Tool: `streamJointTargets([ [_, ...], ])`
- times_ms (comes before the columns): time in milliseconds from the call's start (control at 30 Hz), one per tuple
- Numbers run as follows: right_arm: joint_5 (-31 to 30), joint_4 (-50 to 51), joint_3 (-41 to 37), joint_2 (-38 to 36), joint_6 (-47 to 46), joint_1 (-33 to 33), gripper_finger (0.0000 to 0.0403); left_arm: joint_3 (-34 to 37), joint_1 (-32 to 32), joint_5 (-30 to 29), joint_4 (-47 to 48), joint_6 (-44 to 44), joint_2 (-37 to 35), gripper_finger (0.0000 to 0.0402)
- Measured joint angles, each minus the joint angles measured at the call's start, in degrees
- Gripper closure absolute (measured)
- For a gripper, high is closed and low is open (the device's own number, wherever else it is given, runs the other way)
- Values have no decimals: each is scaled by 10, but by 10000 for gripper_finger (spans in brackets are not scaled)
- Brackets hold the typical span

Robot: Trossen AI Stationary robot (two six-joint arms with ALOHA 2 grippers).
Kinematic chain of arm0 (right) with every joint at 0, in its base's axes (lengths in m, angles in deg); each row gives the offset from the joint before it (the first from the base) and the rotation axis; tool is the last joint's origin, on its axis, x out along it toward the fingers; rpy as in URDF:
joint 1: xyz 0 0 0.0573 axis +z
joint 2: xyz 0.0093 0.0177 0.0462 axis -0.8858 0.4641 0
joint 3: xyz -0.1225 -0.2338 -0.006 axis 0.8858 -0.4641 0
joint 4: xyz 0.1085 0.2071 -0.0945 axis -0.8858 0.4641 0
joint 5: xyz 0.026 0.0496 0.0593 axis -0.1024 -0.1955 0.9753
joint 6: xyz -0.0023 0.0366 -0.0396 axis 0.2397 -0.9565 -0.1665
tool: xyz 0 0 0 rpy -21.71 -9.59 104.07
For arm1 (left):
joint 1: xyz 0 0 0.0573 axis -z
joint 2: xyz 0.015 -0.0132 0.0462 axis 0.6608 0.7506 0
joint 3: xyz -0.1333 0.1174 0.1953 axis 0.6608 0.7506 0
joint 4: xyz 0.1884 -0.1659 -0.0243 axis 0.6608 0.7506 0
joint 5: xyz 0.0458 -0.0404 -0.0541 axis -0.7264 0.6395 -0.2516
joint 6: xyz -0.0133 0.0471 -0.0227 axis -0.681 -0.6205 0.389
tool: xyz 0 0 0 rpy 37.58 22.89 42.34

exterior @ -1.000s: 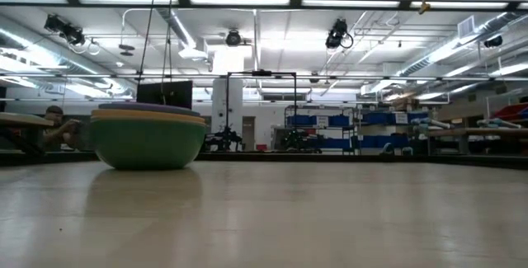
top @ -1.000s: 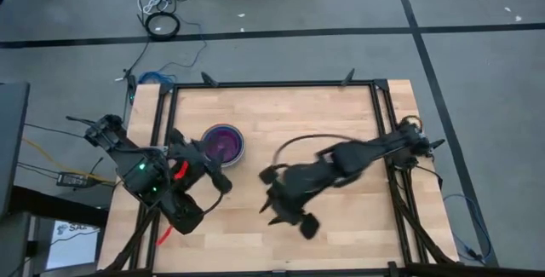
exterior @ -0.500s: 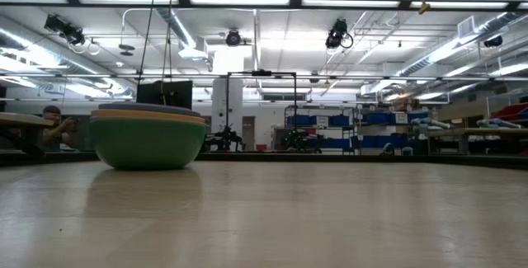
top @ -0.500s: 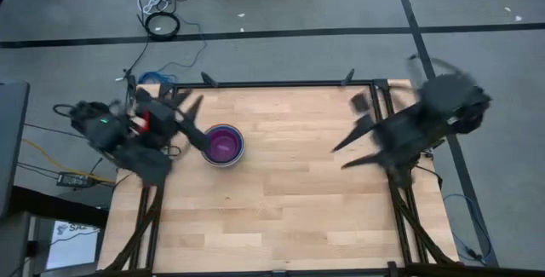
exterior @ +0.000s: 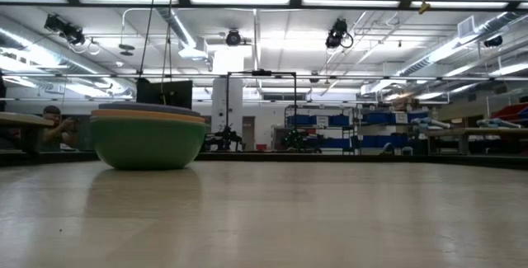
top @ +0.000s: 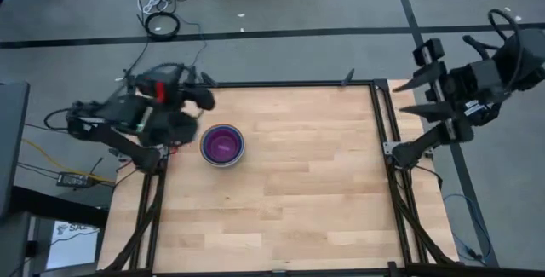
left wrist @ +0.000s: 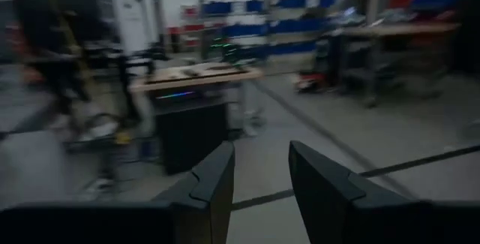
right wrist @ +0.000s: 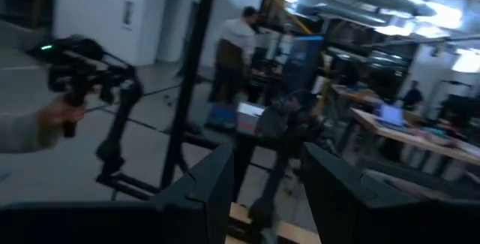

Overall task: Nest bowls inside each other
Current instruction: Return to Home Position

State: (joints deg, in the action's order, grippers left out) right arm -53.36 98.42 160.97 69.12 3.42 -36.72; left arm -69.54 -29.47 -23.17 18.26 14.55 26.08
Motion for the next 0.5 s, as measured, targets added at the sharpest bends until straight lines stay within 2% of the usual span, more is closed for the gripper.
streamJointTargets([
  [200,-28,62,0,-12,-42,-26,258,46,-63,-6,4,4,-4,264],
  [333,-30,77,-13,-29,-64,-36,257,57,-62,-3,49,36,-27,264],
  [500,-25,44,-89,-84,-65,-36,258,57,-48,-2,155,139,-81,264],
])
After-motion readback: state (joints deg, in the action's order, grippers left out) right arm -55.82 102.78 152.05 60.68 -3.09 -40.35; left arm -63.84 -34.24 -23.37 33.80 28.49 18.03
